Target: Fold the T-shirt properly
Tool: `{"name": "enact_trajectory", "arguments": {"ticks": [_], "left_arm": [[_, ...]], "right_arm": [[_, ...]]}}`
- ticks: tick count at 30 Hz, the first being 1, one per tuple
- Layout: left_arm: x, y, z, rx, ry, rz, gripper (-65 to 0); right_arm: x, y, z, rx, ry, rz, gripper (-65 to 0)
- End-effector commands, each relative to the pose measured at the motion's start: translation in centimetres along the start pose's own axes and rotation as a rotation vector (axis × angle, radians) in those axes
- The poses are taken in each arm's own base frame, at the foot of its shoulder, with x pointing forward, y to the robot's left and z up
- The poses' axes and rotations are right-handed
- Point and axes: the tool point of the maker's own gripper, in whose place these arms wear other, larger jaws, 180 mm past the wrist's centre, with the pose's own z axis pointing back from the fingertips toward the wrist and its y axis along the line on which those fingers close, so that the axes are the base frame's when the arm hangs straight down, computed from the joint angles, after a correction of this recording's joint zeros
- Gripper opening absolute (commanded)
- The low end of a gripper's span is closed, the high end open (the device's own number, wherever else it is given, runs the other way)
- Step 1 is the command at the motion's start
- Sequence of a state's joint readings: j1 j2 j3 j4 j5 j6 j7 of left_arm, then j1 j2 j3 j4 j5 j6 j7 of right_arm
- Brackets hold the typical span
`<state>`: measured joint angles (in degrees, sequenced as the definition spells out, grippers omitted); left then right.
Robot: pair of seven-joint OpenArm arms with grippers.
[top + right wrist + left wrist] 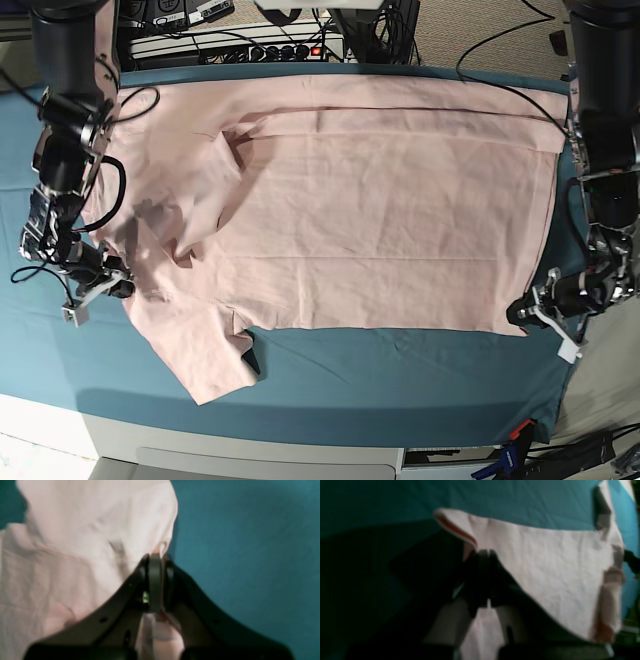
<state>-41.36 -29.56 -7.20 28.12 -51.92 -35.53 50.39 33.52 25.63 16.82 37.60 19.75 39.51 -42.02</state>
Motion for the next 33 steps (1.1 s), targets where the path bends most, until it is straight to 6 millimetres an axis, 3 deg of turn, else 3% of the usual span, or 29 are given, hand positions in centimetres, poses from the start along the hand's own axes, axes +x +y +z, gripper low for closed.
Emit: {"name": "enact_trajectory", "arguments": {"ticks": [1,15,24,33], "left_arm": [[3.1,-0.8,1.4,-0.029,-0.067,-0.023,-65.0],[3.4,-0.6,6.9,-0.157,-0.036,0.030,-65.0],[3.0,-1.6,8.4,-0.251,-0.019,0.068,-65.0],[-2.1,1.2,9.7,-0.190,0.108,0.107,-65.0]], "right_arm": [[2.5,-0.2,1.1,-0.002,-0.069,0.025,-65.0],[-0.7,1.6,4.2,0.011,-0.062,0.152,-65.0],[1.1,3.0,5.4,0.022,-0.105,0.219,-65.0],[0.7,3.4,5.8,0.053,-0.072,0.198,-65.0]]}}
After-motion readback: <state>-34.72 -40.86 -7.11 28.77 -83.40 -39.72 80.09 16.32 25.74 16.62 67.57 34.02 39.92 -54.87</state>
